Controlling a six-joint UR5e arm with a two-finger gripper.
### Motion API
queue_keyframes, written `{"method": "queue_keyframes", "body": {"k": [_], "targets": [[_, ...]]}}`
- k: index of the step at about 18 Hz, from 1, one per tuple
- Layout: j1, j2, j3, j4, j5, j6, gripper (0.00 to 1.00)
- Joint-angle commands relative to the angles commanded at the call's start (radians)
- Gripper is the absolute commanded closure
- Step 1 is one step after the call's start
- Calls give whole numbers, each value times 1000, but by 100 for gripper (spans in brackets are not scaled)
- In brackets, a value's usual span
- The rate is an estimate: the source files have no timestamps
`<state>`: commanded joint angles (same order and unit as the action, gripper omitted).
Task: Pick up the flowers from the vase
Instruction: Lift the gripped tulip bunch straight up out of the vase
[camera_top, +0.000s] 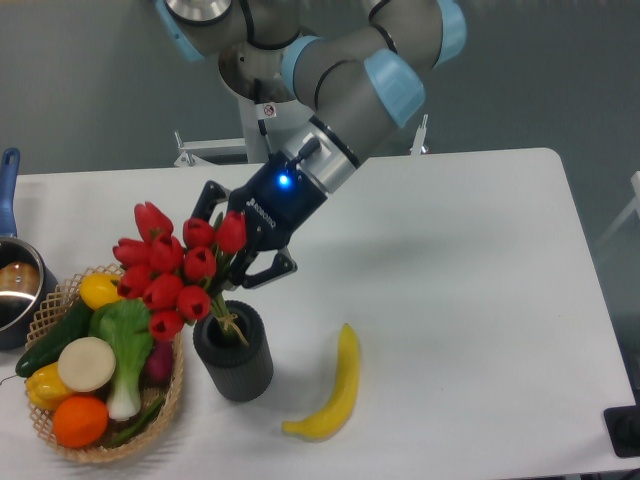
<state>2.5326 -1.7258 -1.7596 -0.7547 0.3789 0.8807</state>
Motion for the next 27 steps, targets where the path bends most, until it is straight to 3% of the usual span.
{"method": "queue_keyframes", "body": {"k": [6, 10, 15, 27], "targets": [[5, -2, 140, 0, 0, -238, 54], [15, -2, 167, 0, -14, -261, 54], [90, -15, 238, 0, -8, -252, 55], [187, -37, 241, 0, -3, -186, 55]]}}
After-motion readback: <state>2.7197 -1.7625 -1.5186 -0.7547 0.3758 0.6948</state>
